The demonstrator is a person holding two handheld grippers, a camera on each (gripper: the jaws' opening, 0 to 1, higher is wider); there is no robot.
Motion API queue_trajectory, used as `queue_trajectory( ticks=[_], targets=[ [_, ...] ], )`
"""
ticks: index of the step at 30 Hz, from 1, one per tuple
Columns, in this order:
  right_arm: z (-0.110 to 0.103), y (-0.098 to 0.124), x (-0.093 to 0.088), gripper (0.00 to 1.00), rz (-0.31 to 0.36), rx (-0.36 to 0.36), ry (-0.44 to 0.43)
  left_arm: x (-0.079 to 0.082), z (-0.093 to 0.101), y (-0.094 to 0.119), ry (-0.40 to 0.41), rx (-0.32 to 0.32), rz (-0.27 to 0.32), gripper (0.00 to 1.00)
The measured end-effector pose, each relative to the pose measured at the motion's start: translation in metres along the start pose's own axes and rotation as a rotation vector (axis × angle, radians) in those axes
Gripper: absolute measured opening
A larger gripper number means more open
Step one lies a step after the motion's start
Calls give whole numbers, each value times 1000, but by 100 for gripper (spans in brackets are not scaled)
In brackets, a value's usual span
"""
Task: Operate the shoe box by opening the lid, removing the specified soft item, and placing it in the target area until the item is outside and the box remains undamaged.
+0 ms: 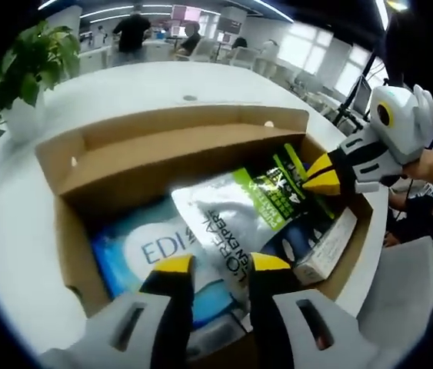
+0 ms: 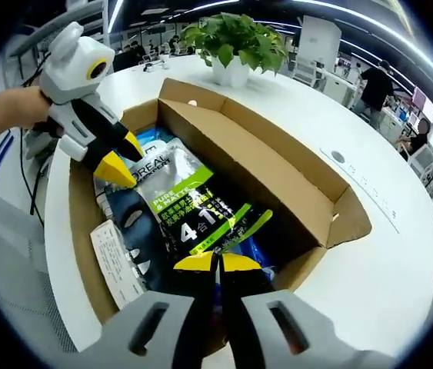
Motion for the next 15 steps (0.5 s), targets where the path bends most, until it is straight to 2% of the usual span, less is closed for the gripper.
queue_trajectory(
  ticks=[3, 7, 12, 15],
  targets=[
    [0, 0, -1, 0, 2, 0, 2, 0, 0, -1, 27, -15, 16, 22],
    [0, -1, -1, 0, 4, 0, 0, 0, -1, -4, 105, -56, 63, 15],
    [0, 0, -2, 0, 10, 1, -16, -1, -3, -2, 121, -33, 73, 4],
    [0, 1, -2, 0, 15, 1, -28, 0, -2, -1, 126, -37, 81, 2]
  ],
)
Point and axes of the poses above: the point that each gripper's makers call its tool centre point, and the gripper's own axes: y roughly backward along the fingers, z roughly to its right, x roughly out of its top, the point moved 10 cm from there along y, roughly backward along the fingers, and after that the axes turned 5 degrees about -x, right-handed, at the moved point
